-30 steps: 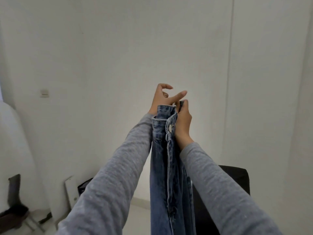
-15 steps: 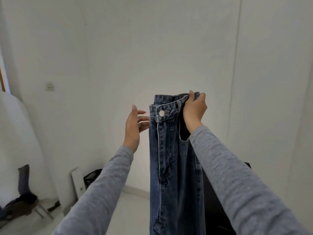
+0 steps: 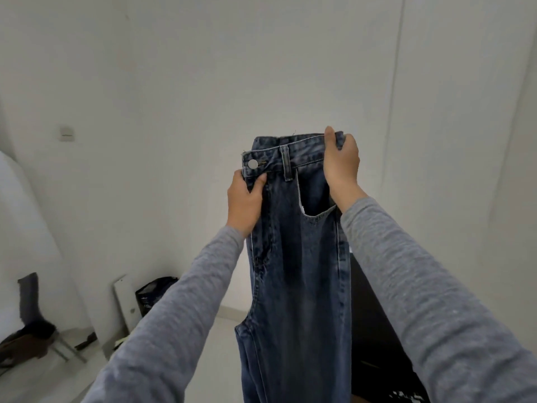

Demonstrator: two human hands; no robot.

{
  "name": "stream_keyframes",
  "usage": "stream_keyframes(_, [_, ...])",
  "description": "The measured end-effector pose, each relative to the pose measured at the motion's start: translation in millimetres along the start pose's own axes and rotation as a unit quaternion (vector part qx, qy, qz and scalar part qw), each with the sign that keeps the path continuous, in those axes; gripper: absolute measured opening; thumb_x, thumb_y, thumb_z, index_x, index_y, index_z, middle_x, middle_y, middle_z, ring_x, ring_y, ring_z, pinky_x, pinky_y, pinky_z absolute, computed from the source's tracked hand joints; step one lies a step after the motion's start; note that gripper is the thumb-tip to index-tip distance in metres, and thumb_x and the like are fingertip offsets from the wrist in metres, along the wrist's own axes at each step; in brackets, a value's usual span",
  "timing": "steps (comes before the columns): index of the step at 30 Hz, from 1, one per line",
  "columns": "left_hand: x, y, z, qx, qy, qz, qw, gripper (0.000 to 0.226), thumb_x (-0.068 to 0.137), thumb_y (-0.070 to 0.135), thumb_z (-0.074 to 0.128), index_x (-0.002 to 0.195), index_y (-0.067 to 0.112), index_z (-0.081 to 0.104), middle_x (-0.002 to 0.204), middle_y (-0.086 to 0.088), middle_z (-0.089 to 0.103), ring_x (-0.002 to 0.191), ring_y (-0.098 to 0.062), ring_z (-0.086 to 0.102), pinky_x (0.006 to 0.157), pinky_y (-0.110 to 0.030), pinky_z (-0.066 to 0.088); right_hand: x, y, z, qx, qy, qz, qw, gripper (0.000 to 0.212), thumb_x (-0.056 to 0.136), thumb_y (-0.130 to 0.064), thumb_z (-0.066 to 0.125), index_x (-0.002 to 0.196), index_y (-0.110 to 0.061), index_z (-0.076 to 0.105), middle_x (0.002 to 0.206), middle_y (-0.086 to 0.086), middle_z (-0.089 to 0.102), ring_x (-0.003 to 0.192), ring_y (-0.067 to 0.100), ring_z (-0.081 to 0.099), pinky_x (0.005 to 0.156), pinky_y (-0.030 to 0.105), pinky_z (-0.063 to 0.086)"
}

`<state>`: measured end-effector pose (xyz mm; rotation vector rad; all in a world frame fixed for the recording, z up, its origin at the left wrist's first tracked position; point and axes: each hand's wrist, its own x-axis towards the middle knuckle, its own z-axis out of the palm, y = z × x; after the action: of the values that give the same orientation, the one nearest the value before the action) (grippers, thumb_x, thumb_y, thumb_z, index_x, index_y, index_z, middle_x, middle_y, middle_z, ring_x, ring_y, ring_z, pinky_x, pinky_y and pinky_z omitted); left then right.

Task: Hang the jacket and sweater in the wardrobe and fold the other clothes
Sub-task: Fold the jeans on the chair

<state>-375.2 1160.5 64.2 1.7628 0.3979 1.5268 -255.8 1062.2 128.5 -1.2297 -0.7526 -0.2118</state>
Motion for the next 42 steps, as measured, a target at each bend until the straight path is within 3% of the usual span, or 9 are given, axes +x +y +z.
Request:
stream_keyframes(3, [18,4,-1,-0.090,-0.041,-0.018,0.995,0.021,0.093,0.021,0.058,0.110,0.010,0.055,0.107,-0.005,0.065,0.100,-0.020,0.062,0.091,-0.034,0.051,4,0,-22,0.088,-0.068,-0.011,0.994,0.033,0.092,-0.045,0.055,0.077,-0.020,0.039,0.072,-0.002,0.040,0.064,0.009,0.039,0.062,0.019,0.034])
stream_keyframes(6, [31,12,-3,-0.158,-0.086,-0.042,0.983,0.018,0.093,0.017,0.058,0.108,0.007,0.059,0.102,-0.008,0.068,0.093,-0.021,0.065,0.087,-0.038,0.053,-4,19,-46,0.086,-0.196,0.025,0.977,0.039,0.080,-0.049,0.066,0.104,-0.020,0.055,0.103,-0.003,0.064,0.096,0.011,0.061,0.088,0.024,0.044])
stream_keyframes(9, [38,16,-4,-0.190,-0.121,-0.062,0.972,0.013,0.093,0.016,0.057,0.102,0.008,0.063,0.096,-0.007,0.069,0.087,-0.020,0.066,0.083,-0.037,0.053,-15,31,-54,0.051,-0.273,0.129,0.952,0.047,0.072,-0.045,0.073,0.106,-0.013,0.066,0.100,0.004,0.074,0.093,0.022,0.070,0.082,0.033,0.053])
stream_keyframes(14, [38,9,-9,-0.137,-0.172,-0.082,0.972,0.016,0.095,0.023,0.054,0.107,0.013,0.061,0.100,-0.001,0.069,0.089,-0.014,0.065,0.082,-0.030,0.051,-9,27,-42,0.111,-0.180,0.136,0.968,0.017,0.085,-0.023,0.069,0.092,-0.008,0.067,0.090,0.009,0.072,0.081,0.023,0.070,0.072,0.030,0.057])
stream_keyframes(18, [9,-13,-9,-0.030,-0.110,-0.089,0.990,0.040,0.094,0.045,0.048,0.122,0.017,0.042,0.116,-0.001,0.058,0.105,-0.016,0.057,0.093,-0.030,0.044,-15,27,-25,0.119,-0.141,0.113,0.976,0.007,0.089,-0.021,0.065,0.093,-0.016,0.066,0.101,0.008,0.070,0.095,0.024,0.067,0.086,0.037,0.055])
stream_keyframes(26, [-46,-71,-1,0.039,-0.124,-0.170,0.977,0.045,0.092,0.047,0.051,0.085,0.003,0.051,0.081,-0.005,0.053,0.077,-0.018,0.049,0.072,-0.036,0.044,-5,23,-15,0.026,-0.064,0.082,0.994,0.034,0.082,-0.031,0.071,0.102,-0.006,0.060,0.102,0.009,0.066,0.095,0.026,0.064,0.087,0.045,0.053])
stream_keyframes(32, [-30,-45,28,-0.106,-0.094,-0.181,0.973,0.032,0.098,0.036,0.044,0.099,0.006,0.057,0.102,-0.005,0.064,0.093,-0.016,0.059,0.085,-0.032,0.049,10,18,-59,0.116,-0.014,0.048,0.992,0.043,0.072,-0.032,0.081,0.097,-0.015,0.051,0.109,0.010,0.061,0.098,0.024,0.064,0.088,0.039,0.054])
stream_keyframes(37, [-12,-23,56,-0.258,-0.028,-0.230,0.938,0.023,0.098,0.030,0.047,0.099,0.011,0.060,0.105,-0.007,0.066,0.095,-0.019,0.062,0.084,-0.033,0.051,-20,79,-108,-0.023,-0.230,0.253,0.939,0.087,0.047,-0.063,0.085,0.118,-0.019,0.062,0.118,0.001,0.067,0.110,0.023,0.062,0.099,0.045,0.046])
stream_keyframes(42, [3,-30,69,-0.188,-0.060,-0.242,0.950,0.025,0.099,0.026,0.045,0.104,0.009,0.063,0.102,-0.003,0.065,0.090,-0.015,0.059,0.068,-0.023,0.047,-13,95,-126,-0.026,-0.171,0.245,0.954,0.091,0.044,-0.053,0.089,0.120,-0.012,0.061,0.118,0.006,0.067,0.110,0.026,0.062,0.099,0.047,0.046])
